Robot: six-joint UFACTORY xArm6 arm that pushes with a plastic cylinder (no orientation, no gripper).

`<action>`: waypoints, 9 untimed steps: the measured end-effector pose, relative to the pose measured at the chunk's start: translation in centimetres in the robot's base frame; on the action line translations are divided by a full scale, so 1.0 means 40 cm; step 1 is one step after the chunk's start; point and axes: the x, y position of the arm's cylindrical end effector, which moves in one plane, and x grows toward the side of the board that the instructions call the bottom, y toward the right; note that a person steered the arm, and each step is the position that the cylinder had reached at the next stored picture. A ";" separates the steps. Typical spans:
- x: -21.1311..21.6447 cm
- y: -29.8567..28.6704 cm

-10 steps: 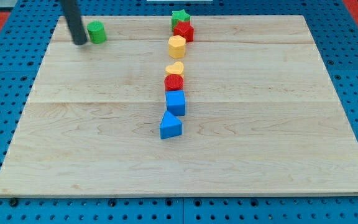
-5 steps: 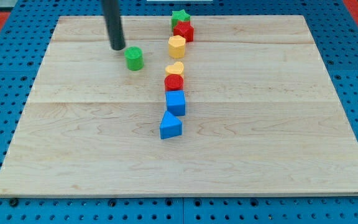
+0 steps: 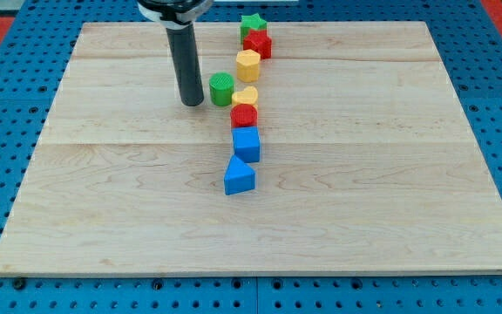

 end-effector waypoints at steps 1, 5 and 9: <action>-0.027 0.000; -0.047 0.085; -0.054 0.062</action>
